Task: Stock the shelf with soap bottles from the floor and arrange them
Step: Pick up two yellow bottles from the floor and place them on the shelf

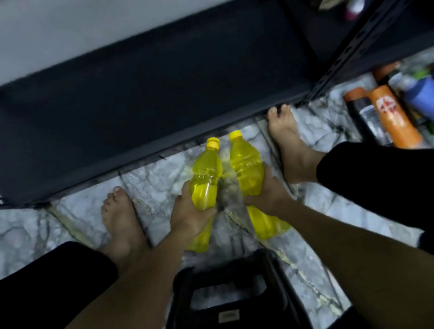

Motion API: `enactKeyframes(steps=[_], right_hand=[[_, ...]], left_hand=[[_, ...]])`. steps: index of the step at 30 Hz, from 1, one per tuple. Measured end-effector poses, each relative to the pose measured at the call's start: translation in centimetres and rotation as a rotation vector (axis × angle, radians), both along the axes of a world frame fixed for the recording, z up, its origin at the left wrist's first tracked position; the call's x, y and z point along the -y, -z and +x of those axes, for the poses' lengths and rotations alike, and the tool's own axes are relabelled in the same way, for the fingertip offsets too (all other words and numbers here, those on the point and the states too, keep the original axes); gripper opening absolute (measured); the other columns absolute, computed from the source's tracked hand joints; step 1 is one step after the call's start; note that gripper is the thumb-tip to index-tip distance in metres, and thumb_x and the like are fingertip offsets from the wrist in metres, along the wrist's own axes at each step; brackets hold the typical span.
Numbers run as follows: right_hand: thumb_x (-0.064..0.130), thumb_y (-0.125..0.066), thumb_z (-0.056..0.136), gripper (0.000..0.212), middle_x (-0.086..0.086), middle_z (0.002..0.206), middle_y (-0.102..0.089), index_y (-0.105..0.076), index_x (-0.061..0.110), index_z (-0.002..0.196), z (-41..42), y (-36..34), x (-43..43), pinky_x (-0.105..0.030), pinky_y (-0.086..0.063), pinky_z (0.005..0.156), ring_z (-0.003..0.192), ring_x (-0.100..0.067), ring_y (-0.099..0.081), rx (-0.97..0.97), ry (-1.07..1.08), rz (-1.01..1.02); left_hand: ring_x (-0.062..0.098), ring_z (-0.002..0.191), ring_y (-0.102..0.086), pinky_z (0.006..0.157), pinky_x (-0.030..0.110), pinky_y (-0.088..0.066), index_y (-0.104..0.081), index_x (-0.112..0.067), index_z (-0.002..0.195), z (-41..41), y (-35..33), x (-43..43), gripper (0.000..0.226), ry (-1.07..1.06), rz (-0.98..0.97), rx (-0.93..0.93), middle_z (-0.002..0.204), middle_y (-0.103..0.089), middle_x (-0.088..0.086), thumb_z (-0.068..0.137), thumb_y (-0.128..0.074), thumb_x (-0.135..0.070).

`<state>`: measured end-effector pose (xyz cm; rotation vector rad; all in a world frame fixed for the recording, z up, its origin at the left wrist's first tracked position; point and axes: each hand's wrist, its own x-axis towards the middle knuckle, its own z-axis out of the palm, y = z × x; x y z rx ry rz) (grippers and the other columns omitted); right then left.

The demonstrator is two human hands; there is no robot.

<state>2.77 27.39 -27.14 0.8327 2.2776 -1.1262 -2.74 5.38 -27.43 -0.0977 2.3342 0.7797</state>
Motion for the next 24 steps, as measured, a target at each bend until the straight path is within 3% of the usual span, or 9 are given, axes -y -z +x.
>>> enactKeyframes(steps=[3,6,7,9,11,14,16,24], right_hand=[[0.024,-0.088,0.070,0.115,-0.019,0.141,-0.050,-0.016,0.005,0.157,0.0,-5.3,0.7,-0.033,-0.039,0.098,0.131,-0.035,-0.048,-0.160,-0.038,0.018],[0.037,-0.079,0.064,0.122,-0.017,0.146,-0.044,-0.006,0.014,0.159,-0.3,-10.3,1.8,-0.038,-0.038,0.107,0.135,-0.036,-0.043,-0.253,-0.097,0.010],[0.036,-0.079,0.067,0.121,-0.016,0.148,-0.040,-0.004,0.015,0.159,-0.4,-12.1,2.1,-0.032,-0.032,0.109,0.138,-0.035,-0.039,-0.287,-0.114,0.015],[0.031,-0.079,0.075,0.116,-0.017,0.153,-0.035,-0.002,0.011,0.159,-0.5,-15.9,2.3,-0.004,-0.011,0.103,0.143,-0.033,-0.031,-0.377,-0.147,0.036],[0.028,-0.077,0.081,0.110,-0.016,0.155,-0.033,-0.001,0.010,0.159,-0.4,-19.6,2.7,0.006,-0.003,0.092,0.144,-0.031,-0.030,-0.485,-0.179,0.071],[0.032,-0.076,0.077,0.115,-0.009,0.157,-0.034,0.002,0.020,0.160,-0.6,-25.1,4.3,-0.019,-0.023,0.110,0.143,-0.029,-0.035,-0.679,-0.155,0.055],[0.039,-0.074,0.069,0.117,-0.006,0.154,-0.038,-0.001,0.023,0.159,-1.0,-27.8,5.4,-0.039,-0.036,0.114,0.140,-0.024,-0.040,-0.818,-0.102,0.039],[0.029,-0.075,0.072,0.113,0.002,0.151,-0.043,-0.001,0.035,0.157,-1.2,-41.3,7.5,-0.049,-0.042,0.110,0.136,-0.018,-0.046,-1.160,-0.105,-0.021]], left_hand=[[0.037,0.115,-0.058,0.083,0.034,-0.043,-0.035,-0.021,0.149,0.2,-3.6,0.0,0.096,-0.002,0.062,-0.122,0.129,-0.058,0.018,0.069,-0.088,-0.032],[0.037,0.111,-0.060,0.080,0.034,-0.043,-0.039,-0.024,0.146,0.1,-8.2,0.7,0.097,-0.029,0.127,-0.249,0.122,-0.062,0.015,0.063,-0.086,-0.037],[0.037,0.112,-0.059,0.082,0.036,-0.044,-0.038,-0.026,0.147,0.0,-9.9,0.9,0.098,-0.041,0.144,-0.311,0.124,-0.062,0.015,0.061,-0.083,-0.039],[0.035,0.118,-0.056,0.085,0.037,-0.044,-0.036,-0.029,0.150,0.1,-13.2,1.2,0.101,-0.077,0.186,-0.417,0.130,-0.058,0.013,0.061,-0.083,-0.037],[0.033,0.120,-0.054,0.083,0.033,-0.041,-0.034,-0.032,0.151,0.1,-16.6,1.4,0.101,-0.101,0.237,-0.504,0.131,-0.056,0.011,0.066,-0.087,-0.027],[0.029,0.116,-0.057,0.083,0.032,-0.042,-0.033,-0.036,0.150,-0.2,-21.9,1.9,0.102,-0.118,0.283,-0.639,0.126,-0.057,0.007,0.064,-0.089,-0.031],[0.026,0.115,-0.057,0.086,0.034,-0.046,-0.033,-0.038,0.149,-0.4,-25.5,2.3,0.103,-0.120,0.316,-0.722,0.125,-0.058,0.005,0.063,-0.089,-0.035],[0.018,0.121,-0.053,0.093,0.034,-0.047,-0.031,-0.037,0.150,0.4,-39.4,4.2,0.100,-0.084,0.459,-1.038,0.137,-0.055,-0.003,0.066,-0.086,-0.042]])
